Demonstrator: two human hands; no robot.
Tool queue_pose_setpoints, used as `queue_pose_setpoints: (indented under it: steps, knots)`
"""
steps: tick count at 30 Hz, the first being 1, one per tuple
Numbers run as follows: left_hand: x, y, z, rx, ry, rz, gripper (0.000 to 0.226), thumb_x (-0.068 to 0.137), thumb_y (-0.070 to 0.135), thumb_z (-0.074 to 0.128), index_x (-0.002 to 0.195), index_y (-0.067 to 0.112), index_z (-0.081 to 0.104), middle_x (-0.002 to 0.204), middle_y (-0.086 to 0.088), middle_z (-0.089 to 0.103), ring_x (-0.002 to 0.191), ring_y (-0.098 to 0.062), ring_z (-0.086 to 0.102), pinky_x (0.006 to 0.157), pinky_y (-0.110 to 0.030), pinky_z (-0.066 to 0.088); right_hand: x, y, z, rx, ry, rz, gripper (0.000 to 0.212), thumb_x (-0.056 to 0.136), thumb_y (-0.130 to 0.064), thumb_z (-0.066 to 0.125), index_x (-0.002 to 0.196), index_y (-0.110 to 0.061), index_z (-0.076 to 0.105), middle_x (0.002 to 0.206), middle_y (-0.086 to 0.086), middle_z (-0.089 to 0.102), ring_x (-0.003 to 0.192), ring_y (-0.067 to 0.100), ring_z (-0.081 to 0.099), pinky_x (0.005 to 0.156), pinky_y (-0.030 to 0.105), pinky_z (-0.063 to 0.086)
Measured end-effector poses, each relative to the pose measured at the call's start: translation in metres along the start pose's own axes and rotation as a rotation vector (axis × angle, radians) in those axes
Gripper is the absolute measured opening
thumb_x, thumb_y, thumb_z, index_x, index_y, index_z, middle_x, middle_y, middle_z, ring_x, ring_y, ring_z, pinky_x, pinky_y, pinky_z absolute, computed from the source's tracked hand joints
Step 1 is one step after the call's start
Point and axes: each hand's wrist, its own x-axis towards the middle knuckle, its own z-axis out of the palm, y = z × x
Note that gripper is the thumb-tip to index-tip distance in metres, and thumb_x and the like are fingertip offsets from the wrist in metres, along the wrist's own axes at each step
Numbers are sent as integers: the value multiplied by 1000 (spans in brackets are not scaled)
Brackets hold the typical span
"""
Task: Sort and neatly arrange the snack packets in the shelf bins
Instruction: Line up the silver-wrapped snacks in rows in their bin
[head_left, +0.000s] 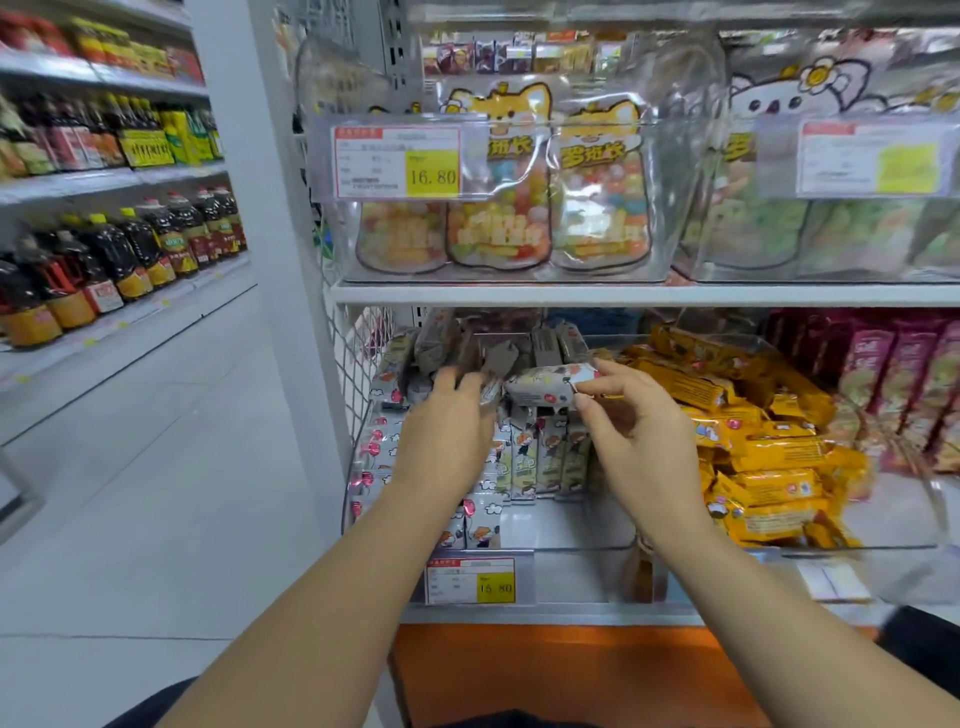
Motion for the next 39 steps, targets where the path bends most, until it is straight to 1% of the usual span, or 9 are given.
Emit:
queue_pose_setpoints:
  steps: [9, 13, 16, 19, 26, 28, 31, 34, 39]
  knots:
    - [-2, 5, -3, 77, 127, 10, 33, 94, 31, 50, 126, 25, 47, 119, 1, 54, 85, -20, 61, 58, -28, 41, -4, -1, -17, 84, 64, 70, 14, 75, -13, 76, 75, -15, 62, 91, -6, 60, 83, 1, 61, 65, 4, 45]
    - [-15, -3, -18, -94, 197, 111, 30, 92, 26, 54, 122, 27, 53, 121, 8, 50, 64, 0, 44, 51, -20, 34, -8, -1, -34, 103, 33, 83, 15, 75, -14, 76, 75, -16, 61, 89, -10, 62, 74, 3, 60, 62, 8, 46]
    - [-30, -7, -32, -306, 164, 176, 26, 90, 16, 58, 116, 22, 60, 115, 11, 46, 79, 3, 47, 66, -4, 36, -12, 0, -52, 150, -68, 108, 16, 78, -12, 72, 85, -21, 62, 87, -1, 65, 66, 8, 58, 57, 10, 45]
    - [-46, -11, -45, -427, 62, 202, 21, 86, 12, 64, 100, 28, 61, 107, 15, 47, 96, 17, 45, 77, 5, 31, -14, 1, -69, 36, -149, 0, 26, 79, -5, 70, 91, -27, 64, 97, -8, 64, 81, 7, 59, 66, 7, 43]
    - [-47, -3, -53, -430, -14, 284, 8, 91, 30, 55, 83, 32, 57, 93, 19, 53, 90, 2, 51, 74, -8, 35, -14, -8, -85, -102, -250, -121, 22, 75, -13, 74, 89, -28, 67, 96, -14, 62, 92, 2, 58, 77, 10, 45]
    - [-44, 1, -50, -376, -82, 292, 4, 93, 30, 53, 94, 32, 56, 95, 20, 53, 87, 3, 51, 70, -11, 37, -14, -9, -84, -109, -271, -125, 17, 73, -22, 76, 85, -29, 66, 91, -12, 63, 81, 9, 60, 71, 17, 48]
    - [-42, 5, -44, -343, -221, 273, 37, 92, 32, 56, 127, 36, 45, 113, 25, 49, 91, 10, 48, 74, -4, 36, -13, -6, -84, -159, -323, -130, 17, 73, -22, 76, 86, -28, 67, 91, -13, 63, 82, 8, 60, 70, 24, 51]
    - [-36, 6, -41, -289, -288, 278, 58, 86, 36, 64, 138, 34, 37, 127, 19, 46, 103, 10, 40, 85, -2, 28, -8, -4, -85, -209, -386, -114, 30, 75, -13, 74, 96, -31, 65, 101, -19, 59, 95, -2, 56, 82, 20, 50]
    - [-28, 4, -42, -213, -443, 257, 39, 83, 29, 70, 120, 32, 56, 128, 12, 54, 107, -9, 57, 92, -24, 45, -2, -17, -85, -225, -506, -69, 46, 79, -9, 69, 105, -45, 56, 104, -32, 54, 97, -15, 52, 84, 3, 42]
